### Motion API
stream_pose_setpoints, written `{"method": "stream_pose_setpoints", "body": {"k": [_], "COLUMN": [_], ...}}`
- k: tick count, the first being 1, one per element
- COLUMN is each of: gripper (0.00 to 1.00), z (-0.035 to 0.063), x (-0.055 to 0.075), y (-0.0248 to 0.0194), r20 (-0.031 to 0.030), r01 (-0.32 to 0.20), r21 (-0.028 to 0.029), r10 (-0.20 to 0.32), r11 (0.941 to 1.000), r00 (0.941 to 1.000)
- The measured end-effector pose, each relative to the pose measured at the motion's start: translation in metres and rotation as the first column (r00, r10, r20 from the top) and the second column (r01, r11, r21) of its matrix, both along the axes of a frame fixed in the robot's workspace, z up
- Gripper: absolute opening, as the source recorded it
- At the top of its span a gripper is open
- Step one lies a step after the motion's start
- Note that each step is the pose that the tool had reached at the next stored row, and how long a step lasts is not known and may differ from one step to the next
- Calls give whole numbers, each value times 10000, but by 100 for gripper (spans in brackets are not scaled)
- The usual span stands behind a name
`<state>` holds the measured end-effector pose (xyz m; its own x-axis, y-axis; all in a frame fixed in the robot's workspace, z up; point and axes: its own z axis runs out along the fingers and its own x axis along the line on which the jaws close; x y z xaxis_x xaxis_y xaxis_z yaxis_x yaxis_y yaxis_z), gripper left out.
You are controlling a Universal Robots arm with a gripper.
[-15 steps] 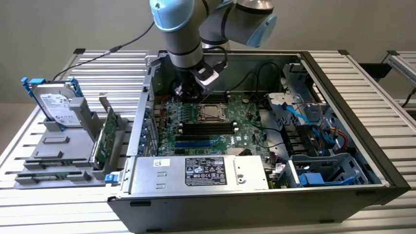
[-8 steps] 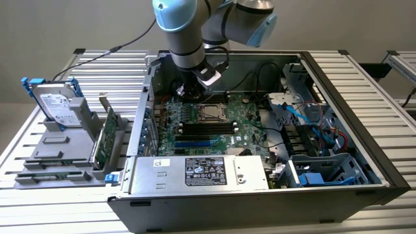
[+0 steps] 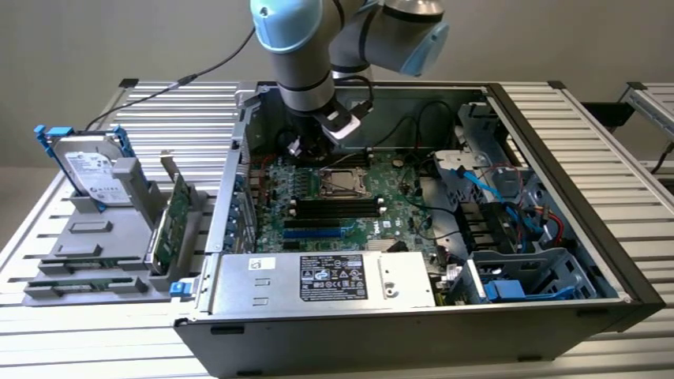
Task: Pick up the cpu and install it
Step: 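Install the first cpu locking lever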
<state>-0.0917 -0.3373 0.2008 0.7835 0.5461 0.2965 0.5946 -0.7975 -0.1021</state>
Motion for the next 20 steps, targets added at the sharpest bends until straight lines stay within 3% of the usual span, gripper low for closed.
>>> {"method": "stream_pose_setpoints", "body": {"k": [11, 20], "gripper": [11, 11], "z": [-16, -24], "x": [74, 119], "y": [-3, -5], "r20": [-3, -22], "r01": [-25, -66], "r21": [-27, -97], "r10": [25, 66], "r11": [10000, 9999], "r00": [10000, 10000]}}
